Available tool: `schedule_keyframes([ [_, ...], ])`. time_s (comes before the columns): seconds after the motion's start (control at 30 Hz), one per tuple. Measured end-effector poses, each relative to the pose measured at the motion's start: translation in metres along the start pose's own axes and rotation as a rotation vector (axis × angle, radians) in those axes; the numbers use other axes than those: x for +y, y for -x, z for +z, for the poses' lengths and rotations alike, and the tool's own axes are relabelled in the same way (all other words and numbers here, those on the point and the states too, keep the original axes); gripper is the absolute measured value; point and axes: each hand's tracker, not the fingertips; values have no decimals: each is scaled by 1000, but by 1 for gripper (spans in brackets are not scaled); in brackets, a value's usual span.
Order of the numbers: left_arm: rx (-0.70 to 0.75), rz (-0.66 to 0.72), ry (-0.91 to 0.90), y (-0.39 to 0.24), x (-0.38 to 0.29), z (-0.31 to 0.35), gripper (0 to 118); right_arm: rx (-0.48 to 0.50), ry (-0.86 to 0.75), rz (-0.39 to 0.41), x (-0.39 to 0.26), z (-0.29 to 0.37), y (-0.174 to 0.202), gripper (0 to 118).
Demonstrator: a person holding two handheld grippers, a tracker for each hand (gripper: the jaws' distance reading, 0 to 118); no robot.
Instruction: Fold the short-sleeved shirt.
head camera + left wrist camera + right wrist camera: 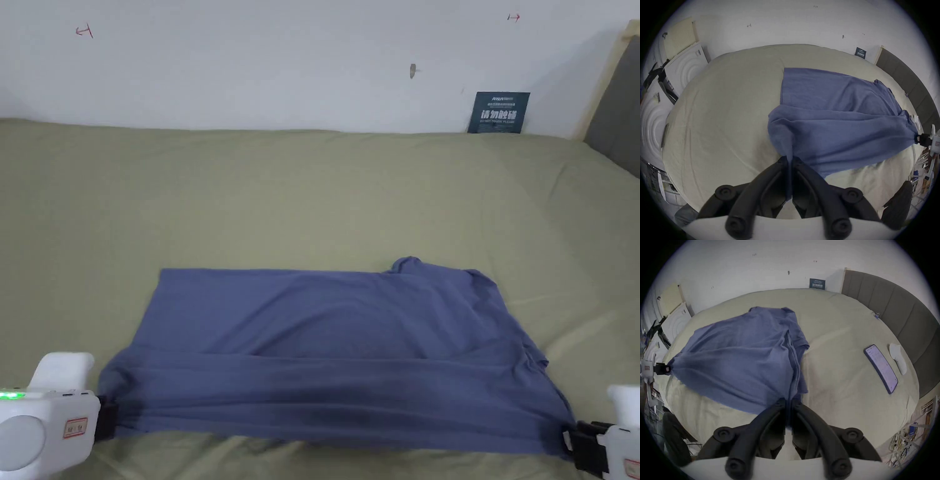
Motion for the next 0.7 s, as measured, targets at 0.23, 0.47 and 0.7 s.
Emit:
schedule_keyframes([
  [0.23,-72,112,17,29,-55,51,5,46,21,-23,-53,52,-3,6],
  [0.47,-57,96,44,29,-93,66,5,48,50,-28,-70,61,-1,6],
  [0.7,-54,90,33,34,-83,56,109,45,-27,-93,-74,42,-23,109],
])
